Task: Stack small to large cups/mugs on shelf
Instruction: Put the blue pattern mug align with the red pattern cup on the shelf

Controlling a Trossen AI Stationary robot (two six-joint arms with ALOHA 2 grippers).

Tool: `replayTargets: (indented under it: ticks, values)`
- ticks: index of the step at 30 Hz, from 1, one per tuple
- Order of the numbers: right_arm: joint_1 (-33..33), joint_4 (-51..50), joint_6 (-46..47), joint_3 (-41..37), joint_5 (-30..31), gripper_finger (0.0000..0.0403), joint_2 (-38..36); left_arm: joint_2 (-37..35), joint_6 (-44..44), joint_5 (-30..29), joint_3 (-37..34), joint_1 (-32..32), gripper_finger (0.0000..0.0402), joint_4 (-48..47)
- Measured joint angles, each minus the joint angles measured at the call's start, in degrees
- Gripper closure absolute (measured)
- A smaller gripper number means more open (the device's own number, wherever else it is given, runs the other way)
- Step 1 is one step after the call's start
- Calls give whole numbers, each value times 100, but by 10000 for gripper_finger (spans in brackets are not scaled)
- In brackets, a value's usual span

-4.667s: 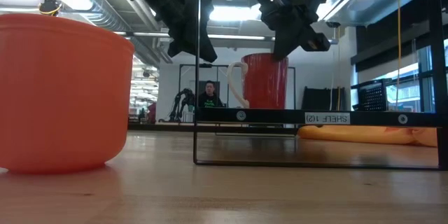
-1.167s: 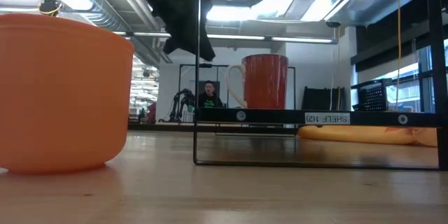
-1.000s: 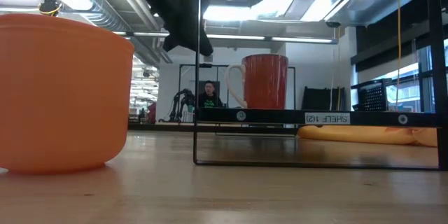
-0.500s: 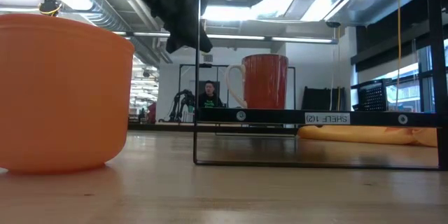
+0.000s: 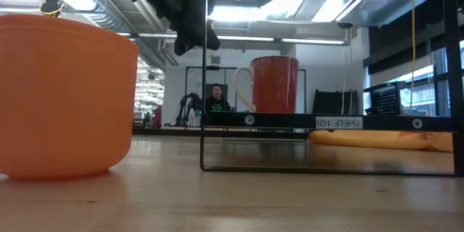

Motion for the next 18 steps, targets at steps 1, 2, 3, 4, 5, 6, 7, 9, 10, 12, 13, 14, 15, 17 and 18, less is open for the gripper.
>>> replayTargets:
  ticks: [1, 2, 3, 4, 5, 6, 7, 9, 10, 12, 13, 14, 15, 17, 18]
  values:
    - [0, 0, -123, 0, 354, 385, -93, 0, -1, 27, 0, -16, 363, 1]
    - [-2, 0, -294, 0, 722, 385, -197, 0, -4, 39, 0, -33, 363, 2]
    - [-1, 24, -501, 0, 1112, 385, -301, 0, -24, 40, 0, -51, 363, 2]
    - [-2, 79, -803, 0, 1504, 385, -428, 0, -27, 43, 0, -71, 363, 4]
    - [-2, 161, -1171, 0, 1915, 385, -561, 0, -33, 43, 0, -90, 363, 7]
    - [-2, 253, -1586, 0, 2285, 385, -706, 0, -42, 46, 0, -104, 363, 18]
    - [-2, 356, -2026, 0, 2636, 385, -866, 0, -42, 44, 0, -130, 363, 40]
    - [-2, 615, -3032, 2, 3150, 385, -1194, 0, -46, 46, 0, -160, 363, 95]
    - [-17, 787, -3608, 2, 3298, 385, -1355, 0, -50, 46, 0, -170, 363, 141]
    - [-87, 1230, -4835, 2, 3350, 385, -1672, 0, -153, 42, 0, -195, 363, 242]
    - [-138, 1513, -5475, 2, 3307, 385, -1834, 0, -186, 43, 0, -195, 363, 291]
    - [-190, 1827, -6130, 2, 3209, 385, -1982, 2, -215, 43, 0, -195, 363, 338]
    - [-252, 2167, -6802, 2, 3078, 385, -2121, 2, -283, 43, 0, -197, 363, 379]
    - [-398, 2914, -8147, 2, 2801, 385, -2375, 2, -431, 46, 0, -195, 363, 429]
    - [-475, 3296, -8823, 3, 2639, 385, -2482, 2, -489, 45, 0, -197, 363, 432]
